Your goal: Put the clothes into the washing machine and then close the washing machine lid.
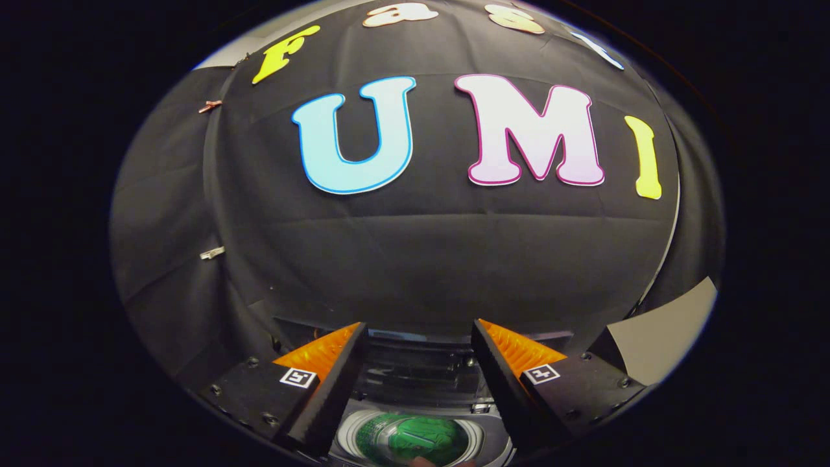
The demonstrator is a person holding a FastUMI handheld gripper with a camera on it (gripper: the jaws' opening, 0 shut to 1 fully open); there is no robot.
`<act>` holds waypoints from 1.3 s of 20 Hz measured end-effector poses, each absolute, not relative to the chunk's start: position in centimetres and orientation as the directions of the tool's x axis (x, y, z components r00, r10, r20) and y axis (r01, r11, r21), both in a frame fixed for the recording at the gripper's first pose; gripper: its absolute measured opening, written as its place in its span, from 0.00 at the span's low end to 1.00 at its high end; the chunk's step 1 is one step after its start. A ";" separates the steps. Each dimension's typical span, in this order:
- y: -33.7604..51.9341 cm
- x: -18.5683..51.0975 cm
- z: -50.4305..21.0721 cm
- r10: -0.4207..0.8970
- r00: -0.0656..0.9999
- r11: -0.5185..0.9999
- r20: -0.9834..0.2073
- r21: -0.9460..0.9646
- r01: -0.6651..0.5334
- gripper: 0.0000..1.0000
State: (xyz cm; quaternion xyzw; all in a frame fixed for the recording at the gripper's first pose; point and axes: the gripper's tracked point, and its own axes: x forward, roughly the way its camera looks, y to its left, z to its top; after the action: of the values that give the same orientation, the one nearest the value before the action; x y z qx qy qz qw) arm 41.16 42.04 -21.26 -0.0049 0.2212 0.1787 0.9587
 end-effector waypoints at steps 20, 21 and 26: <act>41.6 43.9 -26.1 0.307 0.772 0.944 -0.556 0.073 -0.322 1.00; 41.4 42.9 -25.9 0.310 0.772 0.943 -0.555 0.075 -0.325 1.00; 40.8 40.3 -25.7 0.326 0.799 0.938 -0.506 0.064 -0.342 1.00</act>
State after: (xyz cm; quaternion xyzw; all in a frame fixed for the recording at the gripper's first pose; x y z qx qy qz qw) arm 40.31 40.84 -25.69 -0.0153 0.2641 0.1760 0.9482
